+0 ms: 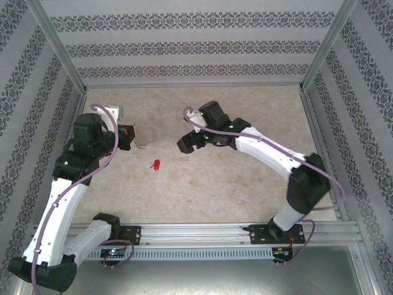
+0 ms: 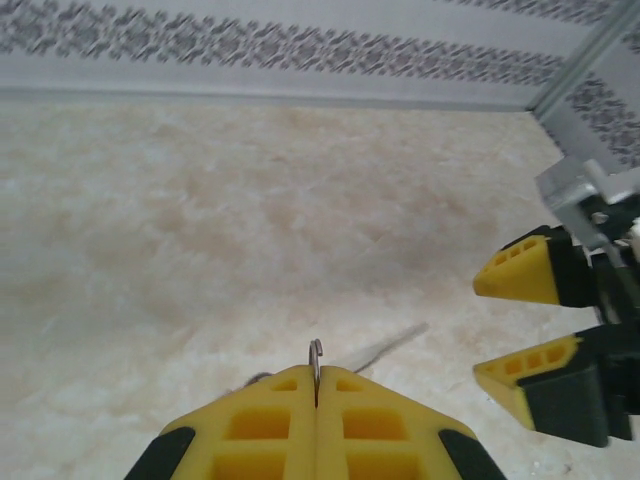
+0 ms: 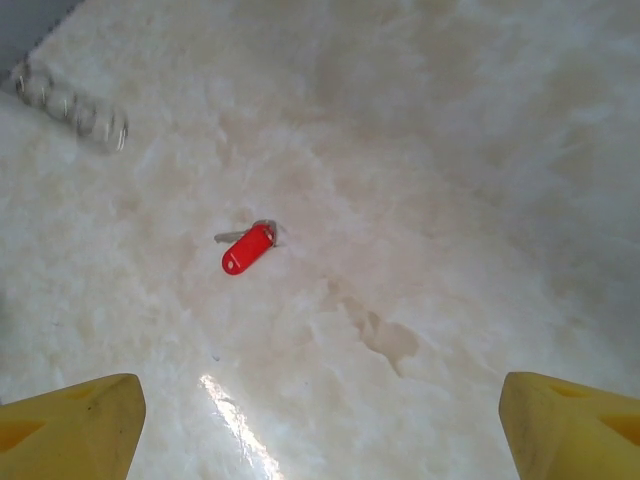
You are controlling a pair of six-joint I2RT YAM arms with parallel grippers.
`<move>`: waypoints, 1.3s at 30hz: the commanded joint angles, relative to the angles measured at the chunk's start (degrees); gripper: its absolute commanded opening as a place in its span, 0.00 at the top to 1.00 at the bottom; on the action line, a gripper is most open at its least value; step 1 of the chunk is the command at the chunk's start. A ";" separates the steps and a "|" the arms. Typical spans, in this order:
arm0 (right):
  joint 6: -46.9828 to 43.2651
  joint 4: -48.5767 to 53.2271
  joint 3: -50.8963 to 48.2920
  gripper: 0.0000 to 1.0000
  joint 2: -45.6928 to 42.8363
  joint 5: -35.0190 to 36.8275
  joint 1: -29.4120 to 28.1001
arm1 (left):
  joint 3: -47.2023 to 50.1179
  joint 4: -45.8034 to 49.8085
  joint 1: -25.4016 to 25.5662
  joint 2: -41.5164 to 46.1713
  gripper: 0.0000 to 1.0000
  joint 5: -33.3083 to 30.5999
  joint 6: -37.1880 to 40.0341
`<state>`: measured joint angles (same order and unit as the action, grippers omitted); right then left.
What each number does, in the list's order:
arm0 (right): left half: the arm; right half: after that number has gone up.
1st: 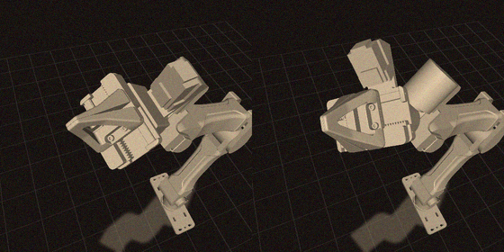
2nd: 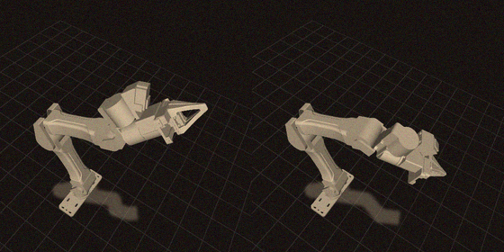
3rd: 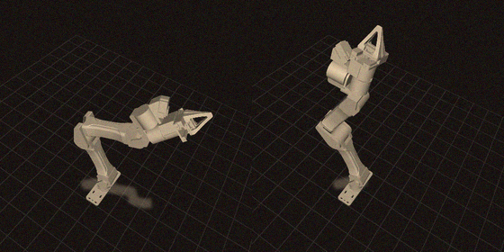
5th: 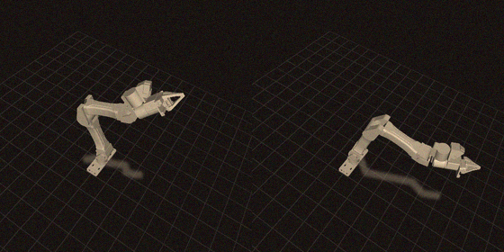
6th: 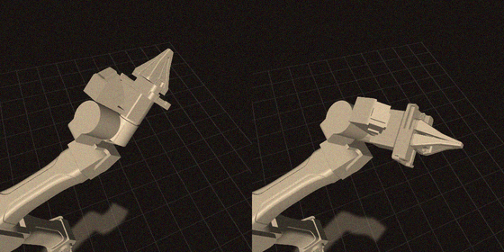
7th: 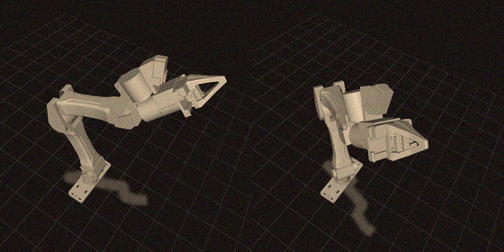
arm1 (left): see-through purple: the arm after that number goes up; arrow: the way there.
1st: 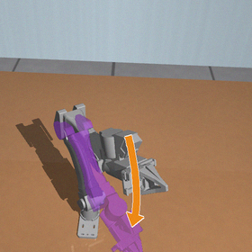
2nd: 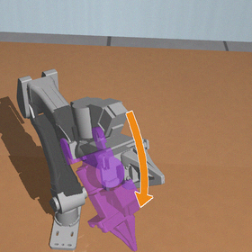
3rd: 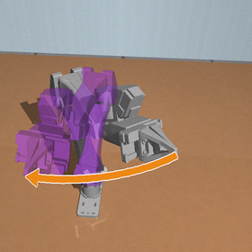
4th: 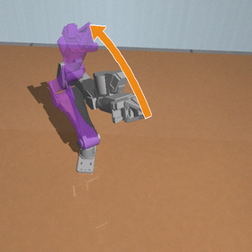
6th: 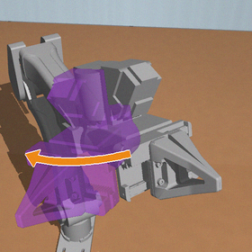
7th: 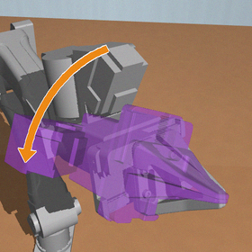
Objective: Put the keys on the keyring
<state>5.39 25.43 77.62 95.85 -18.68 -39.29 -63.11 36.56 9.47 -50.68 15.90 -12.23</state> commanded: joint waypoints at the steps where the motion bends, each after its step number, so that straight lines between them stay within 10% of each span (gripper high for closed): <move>1: -2.28 -3.28 3.43 0.10 5.61 -5.23 -1.26 | 1.89 2.29 -1.99 2.35 1.00 -2.48 -2.62; 18: -4.52 -5.16 18.70 0.26 29.27 -12.54 -5.71 | 6.67 3.17 -3.61 8.34 1.00 -5.81 -4.34; 39: -5.90 -0.35 24.60 0.46 37.16 -7.49 -7.80 | 9.35 -0.35 -3.69 12.33 1.00 -3.22 -6.74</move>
<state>0.78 23.27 100.05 131.37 -27.88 -46.39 -54.11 39.35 6.61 -39.77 11.70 -18.11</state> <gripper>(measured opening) 0.546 0.043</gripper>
